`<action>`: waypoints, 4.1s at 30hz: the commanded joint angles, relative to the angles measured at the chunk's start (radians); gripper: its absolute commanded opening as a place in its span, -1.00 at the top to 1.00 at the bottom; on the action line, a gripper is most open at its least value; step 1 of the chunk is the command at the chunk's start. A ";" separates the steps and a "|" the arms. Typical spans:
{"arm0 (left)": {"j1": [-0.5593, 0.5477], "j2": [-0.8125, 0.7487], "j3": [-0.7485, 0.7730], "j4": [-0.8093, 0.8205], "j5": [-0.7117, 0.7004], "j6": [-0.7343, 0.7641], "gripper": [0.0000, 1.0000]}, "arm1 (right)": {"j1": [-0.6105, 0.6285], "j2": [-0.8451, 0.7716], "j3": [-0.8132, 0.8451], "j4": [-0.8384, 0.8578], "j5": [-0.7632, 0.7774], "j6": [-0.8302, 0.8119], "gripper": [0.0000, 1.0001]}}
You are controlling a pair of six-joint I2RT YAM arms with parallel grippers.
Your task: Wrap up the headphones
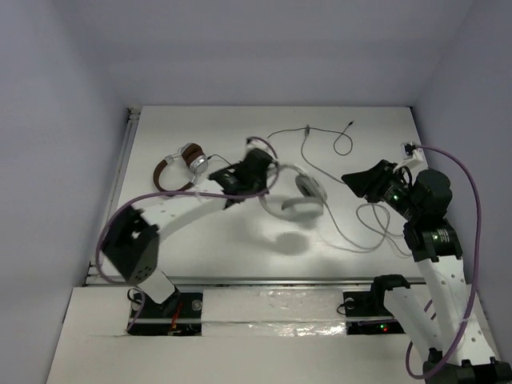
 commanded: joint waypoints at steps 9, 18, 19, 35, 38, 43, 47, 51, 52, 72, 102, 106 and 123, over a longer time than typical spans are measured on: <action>0.371 -0.378 0.214 -0.194 0.394 0.094 1.00 | 0.077 0.227 0.029 0.375 -0.168 -0.055 -0.48; 0.474 -0.338 0.370 -0.277 0.569 0.120 1.00 | 0.101 0.321 -0.047 0.637 -0.307 -0.057 -0.47; 0.486 -0.335 0.383 -0.277 0.572 0.123 1.00 | 0.110 0.306 -0.066 0.652 -0.315 -0.055 -0.46; 0.508 -0.221 0.775 -0.376 0.692 0.091 1.00 | 0.281 0.146 -0.282 0.843 -0.327 0.040 -0.33; 0.508 -0.224 0.803 -0.387 0.700 0.081 1.00 | 0.281 0.168 -0.278 0.818 -0.263 -0.001 -0.40; 0.508 -0.230 0.848 -0.389 0.723 0.056 1.00 | 0.281 0.234 -0.288 0.864 -0.250 -0.014 -0.41; 0.517 -0.224 0.899 -0.380 0.720 0.033 1.00 | 0.281 0.251 -0.327 0.910 -0.235 0.002 -0.28; 0.526 -0.182 0.970 -0.361 0.732 0.010 1.00 | 0.291 0.238 -0.374 0.906 -0.178 0.016 -0.03; 0.537 -0.174 0.984 -0.347 0.736 0.002 1.00 | 0.291 0.240 -0.385 0.906 -0.165 0.017 -0.03; 0.569 -0.423 0.165 -0.153 0.407 0.054 1.00 | 0.435 0.180 0.225 -0.018 0.510 -0.167 1.00; 0.158 -0.296 -0.068 -0.021 0.758 0.222 1.00 | 0.561 0.920 0.844 -0.228 0.539 -0.414 1.00; 0.158 -0.347 -0.073 0.015 0.805 0.205 1.00 | 0.561 0.912 0.750 -0.173 0.583 -0.385 1.00; 0.158 -0.565 -0.102 0.110 0.652 0.125 1.00 | 0.465 0.734 0.460 0.013 0.541 -0.230 1.00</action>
